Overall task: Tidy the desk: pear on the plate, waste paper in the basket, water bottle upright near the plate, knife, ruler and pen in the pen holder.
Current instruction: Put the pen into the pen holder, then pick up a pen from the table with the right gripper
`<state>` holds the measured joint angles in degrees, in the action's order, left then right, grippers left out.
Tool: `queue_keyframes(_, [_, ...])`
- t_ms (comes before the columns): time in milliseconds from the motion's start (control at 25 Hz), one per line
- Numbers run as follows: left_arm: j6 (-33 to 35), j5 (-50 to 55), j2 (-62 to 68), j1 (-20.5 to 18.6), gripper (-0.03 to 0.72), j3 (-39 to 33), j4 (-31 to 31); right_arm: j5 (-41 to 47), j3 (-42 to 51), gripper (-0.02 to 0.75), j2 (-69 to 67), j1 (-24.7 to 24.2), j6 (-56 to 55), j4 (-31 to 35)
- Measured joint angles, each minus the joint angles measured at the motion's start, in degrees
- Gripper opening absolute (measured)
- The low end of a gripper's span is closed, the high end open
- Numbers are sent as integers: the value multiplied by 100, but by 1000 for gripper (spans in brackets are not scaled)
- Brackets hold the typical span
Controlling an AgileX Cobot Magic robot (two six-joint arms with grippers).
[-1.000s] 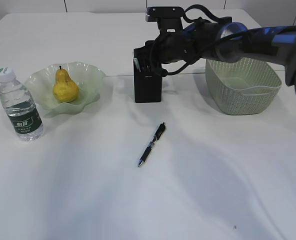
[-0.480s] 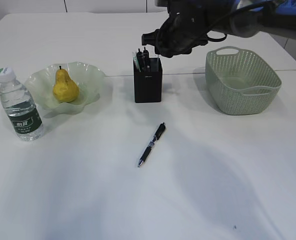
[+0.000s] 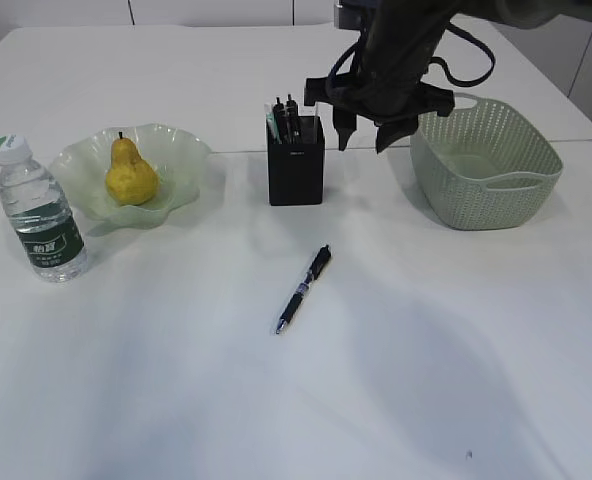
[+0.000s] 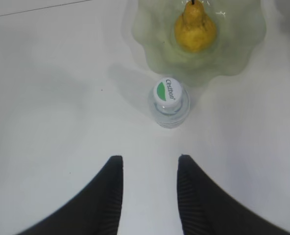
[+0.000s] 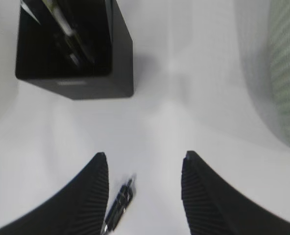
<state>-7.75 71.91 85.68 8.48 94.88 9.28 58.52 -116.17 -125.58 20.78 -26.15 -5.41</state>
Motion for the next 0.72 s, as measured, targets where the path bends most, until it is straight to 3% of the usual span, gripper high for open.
queue_keyframes(240, [0, 0, 0, 0, 258, 0, 0, 1127, 0, 389, 3, 0, 0, 435])
queue_keyframes(480, [0, 0, 0, 0, 258, 0, 0, 1166, 0, 389, 3, 110, -11, 1302])
queue_keyframes(720, [0, 0, 0, 0, 258, 0, -52, 1170, 0, 389, -42, 568, -19, 1405])
